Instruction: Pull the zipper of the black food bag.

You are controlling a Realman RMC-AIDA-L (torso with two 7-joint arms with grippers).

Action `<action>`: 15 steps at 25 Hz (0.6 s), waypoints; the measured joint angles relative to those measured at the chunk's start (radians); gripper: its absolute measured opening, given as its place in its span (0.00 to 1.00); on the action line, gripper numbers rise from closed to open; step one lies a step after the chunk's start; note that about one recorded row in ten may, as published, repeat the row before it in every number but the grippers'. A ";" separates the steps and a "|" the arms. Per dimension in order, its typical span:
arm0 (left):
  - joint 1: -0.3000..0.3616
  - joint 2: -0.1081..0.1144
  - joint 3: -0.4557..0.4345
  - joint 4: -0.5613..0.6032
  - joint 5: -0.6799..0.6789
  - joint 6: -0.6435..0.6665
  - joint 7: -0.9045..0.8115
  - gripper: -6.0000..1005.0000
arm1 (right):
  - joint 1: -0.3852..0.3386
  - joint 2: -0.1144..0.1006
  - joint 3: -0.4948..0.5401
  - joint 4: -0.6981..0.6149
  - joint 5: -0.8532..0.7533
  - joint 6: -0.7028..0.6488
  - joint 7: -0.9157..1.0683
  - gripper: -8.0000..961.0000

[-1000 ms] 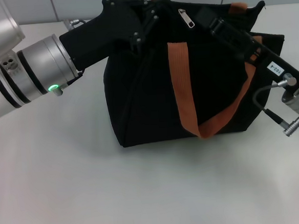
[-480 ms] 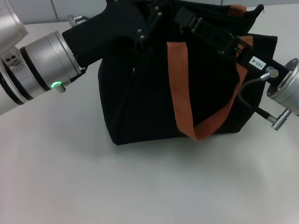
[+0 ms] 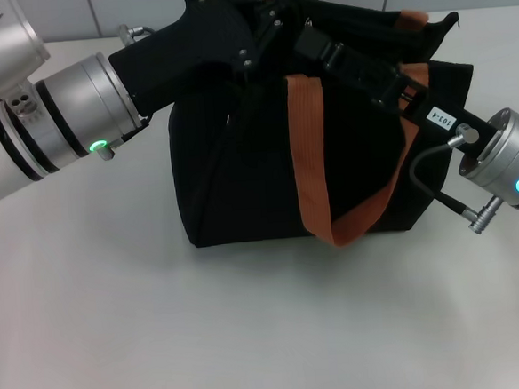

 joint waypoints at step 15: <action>-0.002 0.000 0.000 -0.006 -0.015 0.001 0.006 0.05 | -0.005 0.000 -0.005 0.000 -0.004 -0.040 0.006 0.71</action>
